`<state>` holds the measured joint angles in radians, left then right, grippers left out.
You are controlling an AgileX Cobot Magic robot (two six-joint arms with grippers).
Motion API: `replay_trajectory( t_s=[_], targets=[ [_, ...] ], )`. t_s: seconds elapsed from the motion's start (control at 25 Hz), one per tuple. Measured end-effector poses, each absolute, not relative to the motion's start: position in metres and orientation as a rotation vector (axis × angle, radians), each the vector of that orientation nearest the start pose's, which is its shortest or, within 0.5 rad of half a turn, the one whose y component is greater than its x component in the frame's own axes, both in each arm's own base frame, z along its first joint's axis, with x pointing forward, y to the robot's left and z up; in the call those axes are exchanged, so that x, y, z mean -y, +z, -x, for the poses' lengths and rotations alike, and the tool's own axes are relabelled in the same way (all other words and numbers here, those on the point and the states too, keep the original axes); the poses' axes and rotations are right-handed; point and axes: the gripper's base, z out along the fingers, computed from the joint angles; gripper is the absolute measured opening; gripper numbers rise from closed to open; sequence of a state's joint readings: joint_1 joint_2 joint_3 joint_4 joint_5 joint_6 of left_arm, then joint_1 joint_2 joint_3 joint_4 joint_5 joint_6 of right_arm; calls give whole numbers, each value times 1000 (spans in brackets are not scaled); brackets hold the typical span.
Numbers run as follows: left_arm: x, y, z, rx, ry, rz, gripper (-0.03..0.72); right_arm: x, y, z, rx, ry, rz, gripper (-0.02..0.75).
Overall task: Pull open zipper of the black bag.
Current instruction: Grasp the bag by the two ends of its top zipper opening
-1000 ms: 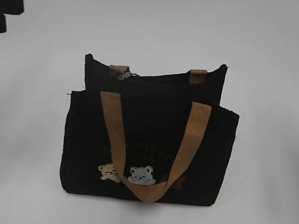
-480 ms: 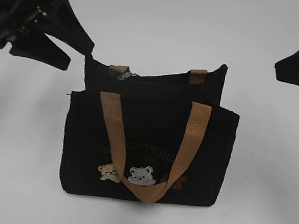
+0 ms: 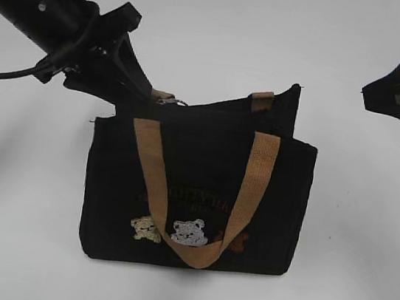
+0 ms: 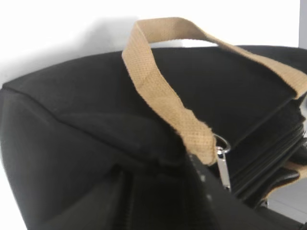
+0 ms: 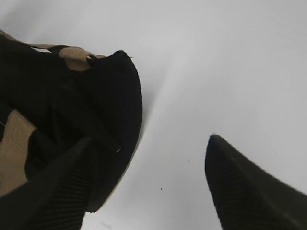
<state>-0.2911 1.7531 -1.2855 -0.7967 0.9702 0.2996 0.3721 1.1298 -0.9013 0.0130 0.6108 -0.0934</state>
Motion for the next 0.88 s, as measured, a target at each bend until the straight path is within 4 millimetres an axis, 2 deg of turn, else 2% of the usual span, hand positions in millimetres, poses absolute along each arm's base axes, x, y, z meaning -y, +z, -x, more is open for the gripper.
replay_trajectory(
  t_s=[0.24, 0.36, 0.52, 0.72, 0.88],
  targets=[
    [155, 254, -329, -2711, -1001, -317, 20, -85, 320, -217, -2255, 154, 530, 550],
    [155, 254, -327, -2728, -1015, -333, 1, -89, 324, -217, -2207, 138, 600, 550],
    [155, 259, -322, -2733, -1026, -363, 0, -107, 332, -221, -2113, 129, 758, 529],
    [152, 272, -314, -2705, -1003, -428, 0, -147, 333, -234, -2047, 151, 954, 459],
    [150, 283, -309, -2674, -987, -457, 0, -184, 326, -249, -1970, 126, 1165, 395]
  ],
)
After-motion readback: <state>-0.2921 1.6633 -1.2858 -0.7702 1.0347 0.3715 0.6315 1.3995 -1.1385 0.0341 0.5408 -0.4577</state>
